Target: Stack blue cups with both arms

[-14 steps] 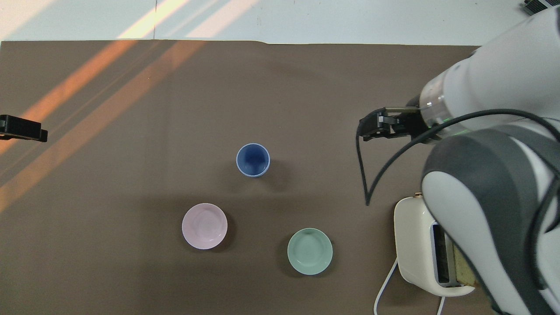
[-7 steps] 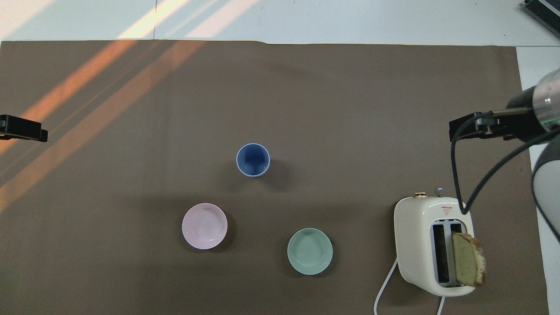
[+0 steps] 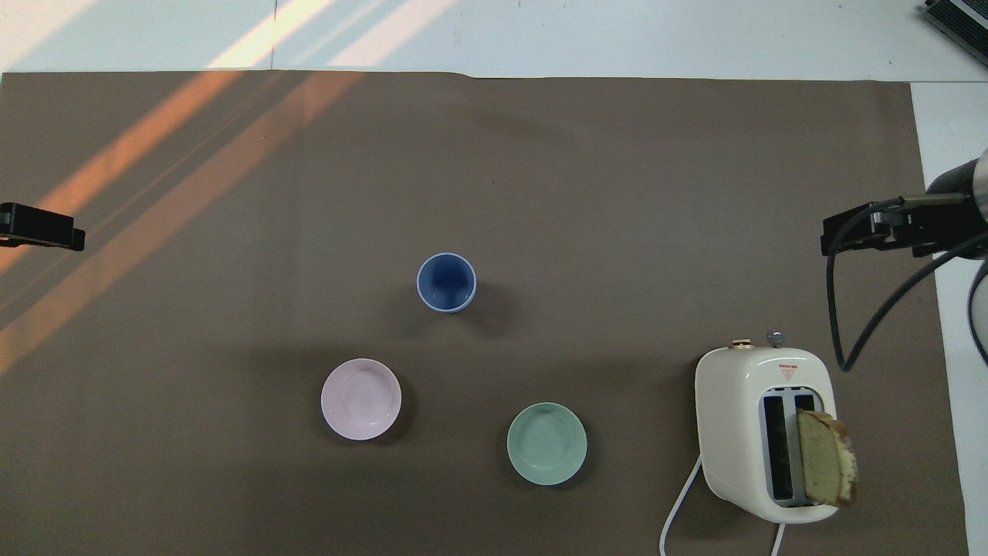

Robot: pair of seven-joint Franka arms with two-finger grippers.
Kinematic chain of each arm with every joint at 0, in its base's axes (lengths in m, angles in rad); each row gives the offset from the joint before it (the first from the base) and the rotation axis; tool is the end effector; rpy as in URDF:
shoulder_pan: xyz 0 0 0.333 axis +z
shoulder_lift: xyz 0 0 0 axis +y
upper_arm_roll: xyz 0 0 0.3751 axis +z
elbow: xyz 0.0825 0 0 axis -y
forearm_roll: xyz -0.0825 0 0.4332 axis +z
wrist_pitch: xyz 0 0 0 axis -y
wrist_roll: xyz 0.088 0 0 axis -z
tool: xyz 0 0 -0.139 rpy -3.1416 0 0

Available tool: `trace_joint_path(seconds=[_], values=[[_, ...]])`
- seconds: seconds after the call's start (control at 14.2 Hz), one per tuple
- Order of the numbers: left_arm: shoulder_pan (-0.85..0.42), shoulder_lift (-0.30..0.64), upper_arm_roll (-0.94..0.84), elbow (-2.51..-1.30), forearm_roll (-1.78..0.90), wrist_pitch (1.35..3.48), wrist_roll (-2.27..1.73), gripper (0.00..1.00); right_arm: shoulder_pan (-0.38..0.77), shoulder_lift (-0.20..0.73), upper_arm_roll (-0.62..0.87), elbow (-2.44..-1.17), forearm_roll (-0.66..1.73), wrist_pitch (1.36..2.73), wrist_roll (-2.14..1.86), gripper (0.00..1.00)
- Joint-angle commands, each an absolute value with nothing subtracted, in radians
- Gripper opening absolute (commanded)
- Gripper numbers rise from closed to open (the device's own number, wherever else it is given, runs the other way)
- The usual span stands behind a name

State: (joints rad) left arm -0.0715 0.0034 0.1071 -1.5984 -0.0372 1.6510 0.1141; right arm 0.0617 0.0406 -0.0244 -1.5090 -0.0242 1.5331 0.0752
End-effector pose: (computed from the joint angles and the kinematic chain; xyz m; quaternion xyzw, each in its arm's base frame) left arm 0.6138 0.0169 0.6424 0.9988 -0.0382 0.0259 0.0165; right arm 0.6144 0.0198 0.6557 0.9997 -0.0193 -0.0075 0.0130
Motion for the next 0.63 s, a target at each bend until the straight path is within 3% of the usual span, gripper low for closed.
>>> trace_joint_path(seconds=[0.0, 0.56], values=[[-0.077, -0.002, 0.107, -1.591, -0.028, 1.632, 0.103, 1.0, 0.046, -0.005, -0.017, -1.566, -0.028, 1.56, 0.06, 1.0], [-0.075, -0.002, 0.107, -1.589, -0.029, 1.638, 0.101, 1.0, 0.048, -0.005, -0.015, -1.566, -0.026, 1.56, 0.058, 1.0]])
